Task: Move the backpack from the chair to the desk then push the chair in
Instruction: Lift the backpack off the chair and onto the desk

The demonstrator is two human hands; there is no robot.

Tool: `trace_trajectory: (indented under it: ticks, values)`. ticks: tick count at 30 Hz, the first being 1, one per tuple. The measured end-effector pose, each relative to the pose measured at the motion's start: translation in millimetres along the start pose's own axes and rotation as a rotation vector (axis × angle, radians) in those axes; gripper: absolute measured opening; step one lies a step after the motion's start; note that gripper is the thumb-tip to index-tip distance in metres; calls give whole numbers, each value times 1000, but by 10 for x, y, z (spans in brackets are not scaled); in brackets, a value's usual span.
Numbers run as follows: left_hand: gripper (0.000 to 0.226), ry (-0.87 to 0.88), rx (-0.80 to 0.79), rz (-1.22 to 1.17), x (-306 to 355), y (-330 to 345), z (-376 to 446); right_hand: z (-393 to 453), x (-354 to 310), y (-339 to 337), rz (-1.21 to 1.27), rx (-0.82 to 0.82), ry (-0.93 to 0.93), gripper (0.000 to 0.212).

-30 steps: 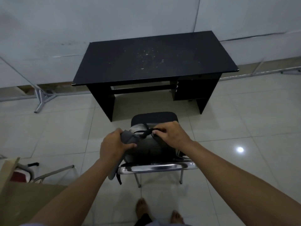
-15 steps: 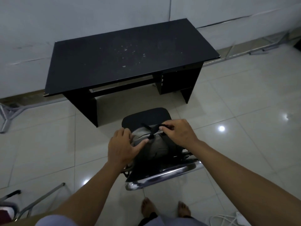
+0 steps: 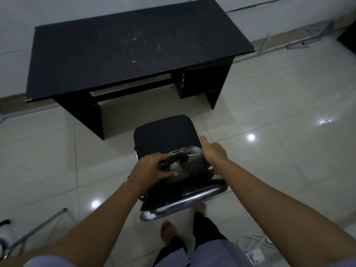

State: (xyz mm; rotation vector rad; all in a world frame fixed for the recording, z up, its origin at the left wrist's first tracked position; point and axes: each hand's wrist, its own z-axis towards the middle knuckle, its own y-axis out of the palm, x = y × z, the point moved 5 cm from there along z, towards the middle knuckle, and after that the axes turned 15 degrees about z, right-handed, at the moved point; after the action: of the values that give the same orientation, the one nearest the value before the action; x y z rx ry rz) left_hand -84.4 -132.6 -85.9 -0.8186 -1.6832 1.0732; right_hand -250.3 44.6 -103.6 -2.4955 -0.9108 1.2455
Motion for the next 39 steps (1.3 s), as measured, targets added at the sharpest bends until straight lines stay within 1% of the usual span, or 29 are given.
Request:
trace_trajectory:
  ticks: [1,2,3,5,6,8,10,11,12,13,15,17,19,20,21,22,23,24,25,26,27,29,30,31,32,34,35,37,39]
  values:
    - [63,-10,-21,-22,-15,0,-6,76,90,74,59,-86,161,91]
    - [62,-24,-44,-55,-19,-3,-17,133,145,152,122,-170,258,95]
    - [59,-41,-75,-97,-15,3,-31,183,169,226,163,-238,302,96]
    - [51,-102,-174,-193,-18,56,-43,289,185,355,191,-332,328,91]
    - [51,-152,-241,-259,-33,87,-43,339,174,409,179,-364,333,88]
    - [64,-281,-399,-441,-87,136,-45,427,126,485,120,-408,338,82]
    - [75,-409,-553,-713,-141,146,-63,501,87,543,29,-453,346,75]
    - [76,-459,-586,-837,-156,129,-61,526,79,572,-7,-484,361,71]
    - [77,-527,-562,-899,-176,100,-45,548,80,591,-33,-510,377,67]
    - [80,-618,-485,-885,-233,95,-14,569,85,606,-50,-525,389,62]
    - [95,-823,-296,-734,-430,199,20,614,122,627,-36,-540,416,52]
    - [103,-998,-278,-749,-492,437,4,670,199,654,7,-553,451,36]
    - [101,-1072,-317,-789,-535,665,25,741,310,697,12,-574,496,28]
    - [100,-1066,-323,-809,-570,732,71,788,381,719,-4,-579,520,32]
    - [98,-1060,-325,-819,-619,778,121,834,445,738,-25,-576,538,41]
    - [97,-1074,-334,-804,-678,831,161,901,511,762,-45,-559,548,59]
    - [99,-1089,-374,-702,-763,876,194,964,568,798,-55,-540,547,81]
    - [104,-1099,-465,-504,-844,904,198,1004,595,827,-58,-522,531,101]
    - [105,-1085,-539,-320,-906,934,205,1045,610,849,-70,-496,504,115]
    - [103,-1062,-558,-284,-939,980,233,1080,619,866,-105,-472,479,123]
    - [101,-1037,-550,-446,-975,1055,275,1110,633,883,-154,-463,456,129]
    - [88,-1030,-517,-886,-1054,1177,320,1173,690,895,-257,-444,419,133]
    - [80,-1026,-561,-1008,-1092,1196,299,1207,730,903,-311,-432,397,132]
    - [79,-1038,-615,-1027,-1135,1201,263,1232,765,918,-360,-428,365,129]
    - [87,-1082,-630,-1006,-1218,1259,224,1256,801,937,-393,-430,336,125]
    - [111,-1245,-593,-817,-1402,1392,85,1296,849,981,-382,-444,311,123]
    - [111,-1288,-578,-700,-1447,1445,11,1310,863,998,-359,-449,312,123]
    - [90,-1253,-618,-546,-1461,1565,-92,1327,893,1012,-397,-453,299,124]
    - [79,-1188,-584,-550,-1434,1590,-137,1344,921,1008,-484,-453,279,127]
